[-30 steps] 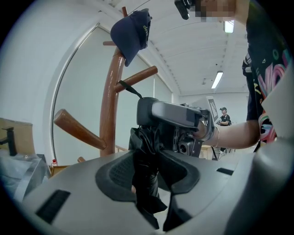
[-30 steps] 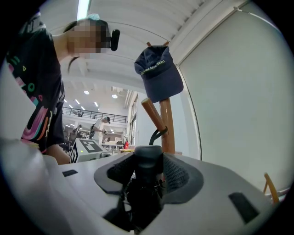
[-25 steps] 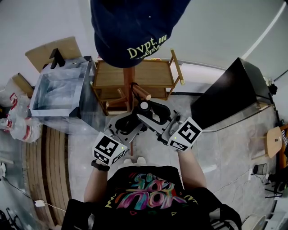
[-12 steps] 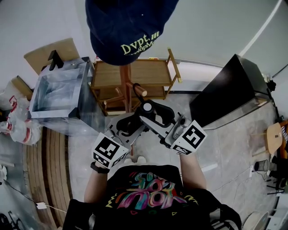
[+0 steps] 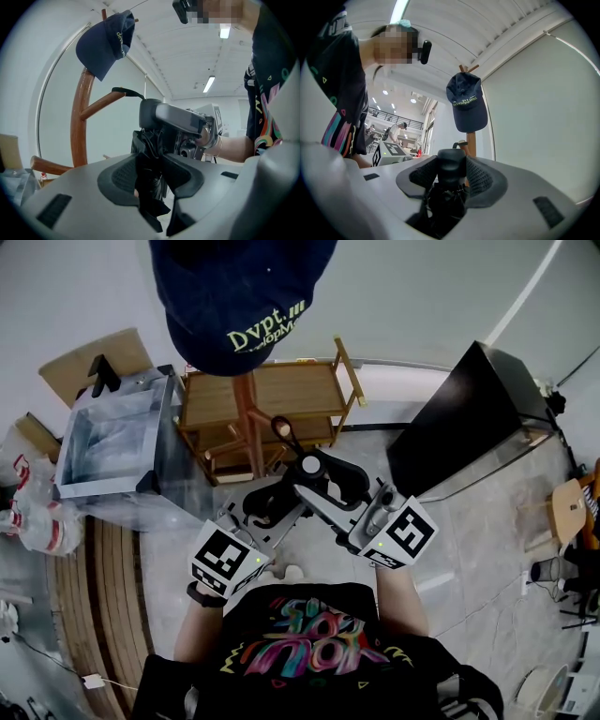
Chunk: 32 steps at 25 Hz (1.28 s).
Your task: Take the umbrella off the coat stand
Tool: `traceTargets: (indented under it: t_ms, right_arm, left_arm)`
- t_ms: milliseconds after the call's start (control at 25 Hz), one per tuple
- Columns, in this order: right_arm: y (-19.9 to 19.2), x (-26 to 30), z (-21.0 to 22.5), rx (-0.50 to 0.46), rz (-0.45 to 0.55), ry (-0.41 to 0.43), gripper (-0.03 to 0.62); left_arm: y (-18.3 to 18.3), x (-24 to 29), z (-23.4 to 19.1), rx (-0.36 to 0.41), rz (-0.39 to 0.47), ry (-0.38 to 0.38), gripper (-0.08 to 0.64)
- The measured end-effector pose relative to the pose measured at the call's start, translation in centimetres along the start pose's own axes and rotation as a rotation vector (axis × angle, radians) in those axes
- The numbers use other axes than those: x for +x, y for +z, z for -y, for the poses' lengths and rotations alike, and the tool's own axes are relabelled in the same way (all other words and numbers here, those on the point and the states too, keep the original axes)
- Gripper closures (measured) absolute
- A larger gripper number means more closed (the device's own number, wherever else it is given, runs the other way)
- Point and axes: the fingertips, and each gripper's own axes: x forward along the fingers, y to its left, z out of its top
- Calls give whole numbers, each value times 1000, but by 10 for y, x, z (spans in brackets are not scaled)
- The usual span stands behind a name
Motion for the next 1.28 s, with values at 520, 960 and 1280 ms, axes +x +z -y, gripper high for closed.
traceTargets:
  t_ms: [520, 960, 1280]
  right_arm:
    - [9, -26, 4, -16, 2, -89, 387]
    - [9, -58, 10, -31, -14, -202, 387]
    - [-3, -74, 9, -33, -37, -261, 388]
  left_arm:
    - [7, 15, 22, 10, 3, -100, 399]
    - [5, 37, 48, -12, 6, -240, 399]
    - [-8, 44, 60, -5, 0, -294, 399]
